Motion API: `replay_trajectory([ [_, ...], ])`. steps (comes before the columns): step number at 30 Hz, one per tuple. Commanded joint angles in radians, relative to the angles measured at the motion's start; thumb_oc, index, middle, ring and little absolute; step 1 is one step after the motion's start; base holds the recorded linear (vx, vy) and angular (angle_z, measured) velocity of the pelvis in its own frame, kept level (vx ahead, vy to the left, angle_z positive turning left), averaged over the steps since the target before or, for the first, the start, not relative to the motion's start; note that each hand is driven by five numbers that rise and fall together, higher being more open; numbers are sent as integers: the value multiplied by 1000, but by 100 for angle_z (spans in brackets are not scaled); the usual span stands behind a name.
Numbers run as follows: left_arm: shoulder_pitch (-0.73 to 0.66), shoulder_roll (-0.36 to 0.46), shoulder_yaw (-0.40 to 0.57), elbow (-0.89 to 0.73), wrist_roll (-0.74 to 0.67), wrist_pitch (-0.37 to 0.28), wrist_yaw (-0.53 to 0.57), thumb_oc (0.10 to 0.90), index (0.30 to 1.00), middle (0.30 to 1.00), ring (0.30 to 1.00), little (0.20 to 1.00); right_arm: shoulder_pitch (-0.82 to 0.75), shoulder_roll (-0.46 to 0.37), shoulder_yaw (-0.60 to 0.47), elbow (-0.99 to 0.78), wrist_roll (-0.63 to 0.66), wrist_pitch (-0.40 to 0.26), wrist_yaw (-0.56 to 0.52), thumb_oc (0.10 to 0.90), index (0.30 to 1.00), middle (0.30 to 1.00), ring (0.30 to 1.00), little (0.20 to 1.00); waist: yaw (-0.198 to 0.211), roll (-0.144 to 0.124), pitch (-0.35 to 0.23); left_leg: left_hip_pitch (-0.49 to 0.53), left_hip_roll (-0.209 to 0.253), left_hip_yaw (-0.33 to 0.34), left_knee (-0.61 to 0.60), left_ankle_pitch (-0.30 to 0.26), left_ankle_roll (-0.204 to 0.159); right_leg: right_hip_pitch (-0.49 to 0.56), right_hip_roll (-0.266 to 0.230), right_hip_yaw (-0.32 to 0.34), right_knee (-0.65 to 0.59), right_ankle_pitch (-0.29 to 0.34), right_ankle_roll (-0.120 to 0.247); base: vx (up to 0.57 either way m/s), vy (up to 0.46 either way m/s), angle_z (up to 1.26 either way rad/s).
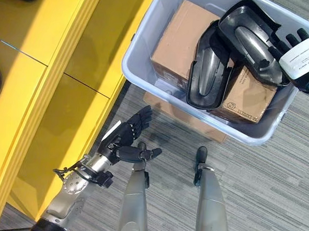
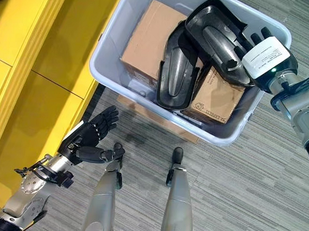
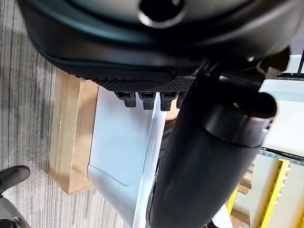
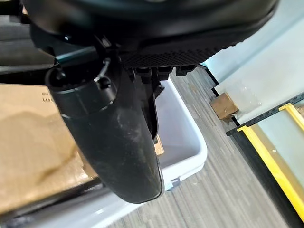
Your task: Move parts from the plastic box to the shelf.
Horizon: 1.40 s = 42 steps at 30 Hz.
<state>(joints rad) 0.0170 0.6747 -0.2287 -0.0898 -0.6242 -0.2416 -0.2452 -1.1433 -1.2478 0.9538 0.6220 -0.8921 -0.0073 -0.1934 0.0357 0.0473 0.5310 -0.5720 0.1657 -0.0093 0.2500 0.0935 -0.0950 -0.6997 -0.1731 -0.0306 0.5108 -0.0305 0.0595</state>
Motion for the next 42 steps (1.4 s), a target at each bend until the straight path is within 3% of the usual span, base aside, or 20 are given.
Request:
replay_trajectory([
  [1, -3, 1, 46, -114, -34, -99, -26, 900, 1000, 1000, 1000, 1000, -124, -21, -74, -25, 145, 113, -41, 900, 1000, 1000, 1000, 1000, 4, 7, -11, 25, 20, 47, 113, -168, 46, 49, 9, -52, -1, -119, -40, 0, 45, -1],
  [3, -6, -6, 45, -124, -31, -88, -20, 900, 1000, 1000, 1000, 1000, -87, 10, -119, -23, 227, 162, -75, 900, 1000, 1000, 1000, 1000, 4, 14, -11, 31, 16, 50, 104, -168, 48, 49, 10, -48, -6, -117, -41, 0, 45, -2],
  [6, -18, -17, 36, -133, -32, -81, -11, 900, 1000, 1000, 1000, 1000, -55, 91, -218, -6, 413, 242, -230, 900, 1000, 1000, 1000, 1000, 3, 30, -11, 40, 10, 55, 95, -170, 50, 53, 10, -43, -17, -112, -41, 1, 71, -2],
  [7, -25, -27, 24, -141, -35, -79, -2, 900, 1000, 1000, 1000, 1000, -53, 141, -287, -7, 502, 279, -390, 900, 1000, 1000, 1000, 1000, 3, 42, -11, 51, 7, 57, 86, -174, 52, 57, 9, -38, -25, -110, -42, 15, 152, -12],
  [8, -25, -36, 16, -158, -37, -75, 12, 900, 1000, 1000, 1000, 1000, -40, 191, -404, -46, 501, 263, -506, 900, 1000, 1000, 1000, 1000, -1, 56, -11, 63, -1, 56, 82, -180, 53, 63, 10, -28, -27, -113, -42, 19, 153, -13],
  [10, -27, -49, 10, -168, -43, -67, 25, 900, 1000, 1000, 1000, 1000, -25, 229, -504, -116, 476, 232, -559, 900, 1000, 1000, 1000, 1000, -6, 69, -11, 78, -10, 58, 77, -186, 52, 69, 9, -19, -28, -116, -42, 45, 195, -15],
  [11, -36, -70, -8, -178, -39, -62, 57, 900, 1000, 1000, 1000, 1000, 2, 280, -603, -279, 455, 178, -589, 900, 1000, 1000, 1000, 1000, -16, 86, -11, 93, -18, 63, 68, -189, 50, 70, 8, -5, -31, -118, -40, 60, 269, -14],
  [12, -38, -85, -18, -182, -38, -62, 73, 900, 1000, 1000, 1000, 1000, 16, 308, -635, -399, 430, 151, -601, 900, 1000, 1000, 1000, 1000, -26, 94, -11, 101, -22, 68, 62, -190, 49, 69, 7, 3, -32, -119, -38, 47, 238, -16],
  [13, -40, -92, -21, -188, -37, -60, 82, 900, 1000, 1000, 1000, 1000, 30, 324, -654, -473, 425, 154, -594, 900, 1000, 1000, 1000, 1000, -31, 98, -11, 105, -24, 71, 59, -190, 47, 68, 7, 9, -34, -118, -37, 47, 245, -16],
  [14, -37, -108, -28, -202, -36, -50, 108, 900, 1000, 1000, 1000, 1000, 94, 380, -704, -691, 409, 144, -558, 900, 1000, 1000, 1000, 1000, -51, 105, -11, 122, -30, 81, 51, -190, 43, 68, 8, 29, -33, -118, -36, 45, 200, -19],
  [16, -42, -127, -35, -206, -35, -49, 128, 900, 1000, 1000, 1000, 1000, 122, 415, -722, -829, 406, 152, -518, 900, 1000, 1000, 1000, 1000, -64, 109, -11, 130, -32, 91, 42, -185, 41, 59, 11, 45, -35, -108, -36, 25, 163, -8],
  [22, -34, -134, -41, -217, -29, -46, 149, 900, 1000, 1000, 1000, 1000, 191, 481, -731, -991, 404, 152, -406, 900, 1000, 1000, 1000, 1000, -74, 114, -11, 145, -38, 103, 43, -189, 41, 63, 11, 60, -36, -102, -32, 14, 47, 2],
  [29, -29, -136, -40, -217, -19, -46, 145, 900, 1000, 1000, 1000, 1000, 223, 525, -666, -1002, 379, 123, -295, 900, 1000, 1000, 1000, 1000, -66, 117, -11, 141, -47, 98, 55, -194, 46, 61, 6, 60, -32, -98, -29, 0, 0, 0],
  [37, -33, -125, -28, -213, -23, -30, 122, 900, 1000, 1000, 1000, 1000, 156, 524, -555, -854, 351, 218, -210, 900, 1000, 1000, 1000, 1000, -36, 125, -11, 129, -54, 84, 53, -183, 53, 61, -7, 42, -28, -100, -31, 1, -4, 2],
  [42, -28, -119, -24, -210, -18, -23, 110, 900, 1000, 1000, 1000, 1000, 117, 510, -528, -756, 374, 230, -214, 900, 1000, 1000, 1000, 1000, -20, 128, -11, 131, -59, 74, 53, -184, 52, 69, -14, 25, -20, -109, -31, 10, -9, 4],
])
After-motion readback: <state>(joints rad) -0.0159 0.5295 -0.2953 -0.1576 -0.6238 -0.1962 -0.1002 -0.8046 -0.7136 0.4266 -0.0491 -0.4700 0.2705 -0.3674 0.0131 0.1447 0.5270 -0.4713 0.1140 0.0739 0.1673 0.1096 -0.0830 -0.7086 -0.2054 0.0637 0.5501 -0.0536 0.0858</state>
